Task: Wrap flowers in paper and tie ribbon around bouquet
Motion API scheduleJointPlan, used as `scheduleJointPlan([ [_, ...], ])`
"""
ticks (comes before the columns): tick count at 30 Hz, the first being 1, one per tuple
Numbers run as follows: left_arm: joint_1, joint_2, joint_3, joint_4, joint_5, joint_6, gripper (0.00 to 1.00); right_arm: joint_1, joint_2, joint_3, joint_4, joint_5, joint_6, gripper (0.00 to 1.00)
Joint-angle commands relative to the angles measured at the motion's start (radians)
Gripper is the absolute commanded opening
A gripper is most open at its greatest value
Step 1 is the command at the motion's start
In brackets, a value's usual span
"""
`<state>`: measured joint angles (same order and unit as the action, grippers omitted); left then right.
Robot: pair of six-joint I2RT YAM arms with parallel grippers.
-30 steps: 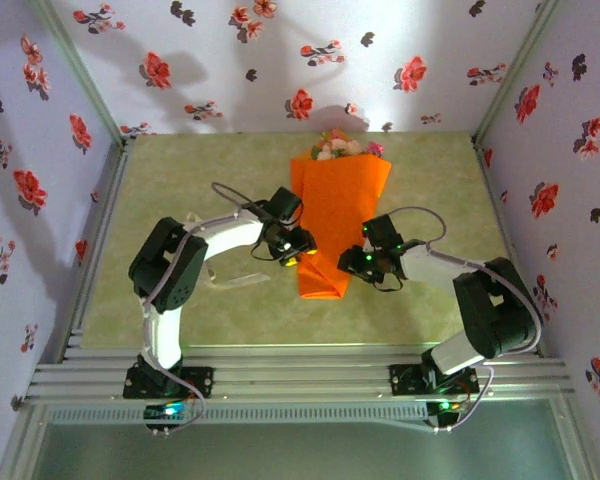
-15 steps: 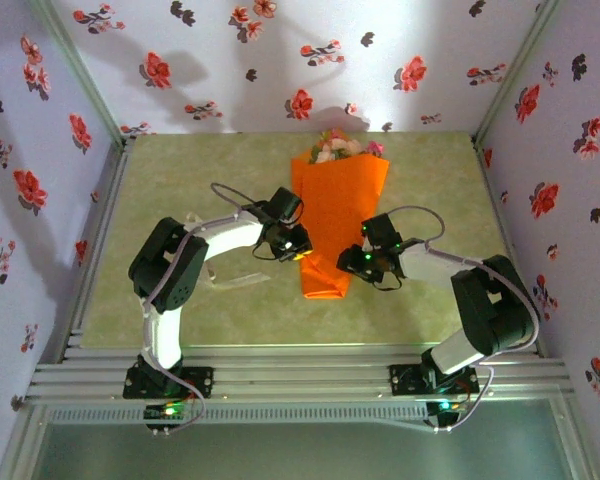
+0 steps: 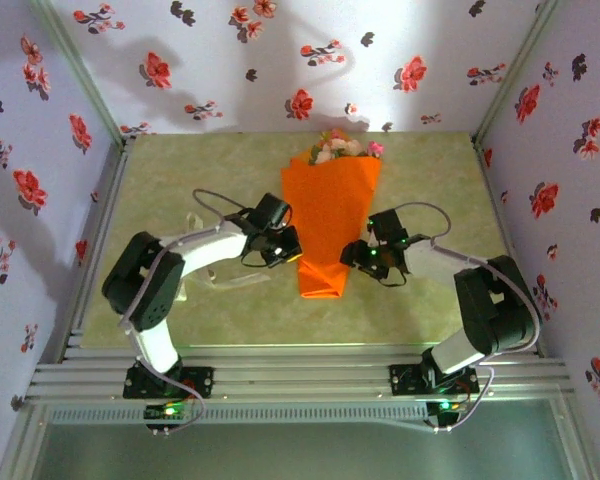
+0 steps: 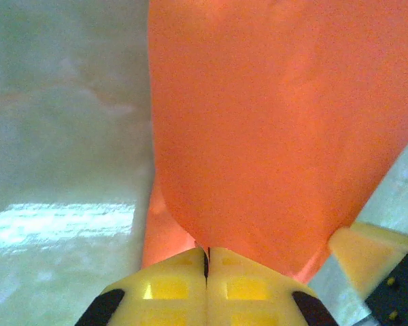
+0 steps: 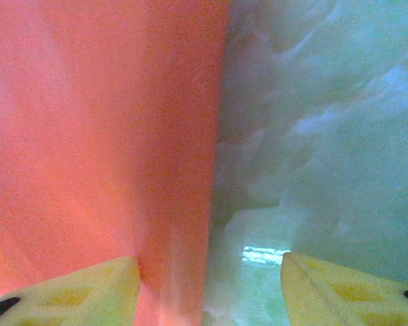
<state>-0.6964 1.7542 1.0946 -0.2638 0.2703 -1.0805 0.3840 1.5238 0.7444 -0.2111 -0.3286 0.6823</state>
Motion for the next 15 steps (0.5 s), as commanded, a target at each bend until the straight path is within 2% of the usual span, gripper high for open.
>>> scheduleJointPlan([
  [1, 0.004, -0.022, -0.086, 0.064, -0.021, -0.062, 0.0, -0.037, -0.002, 0.045, -0.02, -0.038, -0.044, 0.59],
  [7, 0.026, 0.046, -0.167, 0.148, -0.042, -0.12, 0.0, -0.06, 0.092, 0.07, 0.114, -0.17, -0.035, 0.6],
  [15, 0.041, 0.106, -0.129, 0.063, -0.061, -0.071, 0.0, -0.06, 0.194, 0.111, 0.208, -0.222, -0.024, 0.56],
])
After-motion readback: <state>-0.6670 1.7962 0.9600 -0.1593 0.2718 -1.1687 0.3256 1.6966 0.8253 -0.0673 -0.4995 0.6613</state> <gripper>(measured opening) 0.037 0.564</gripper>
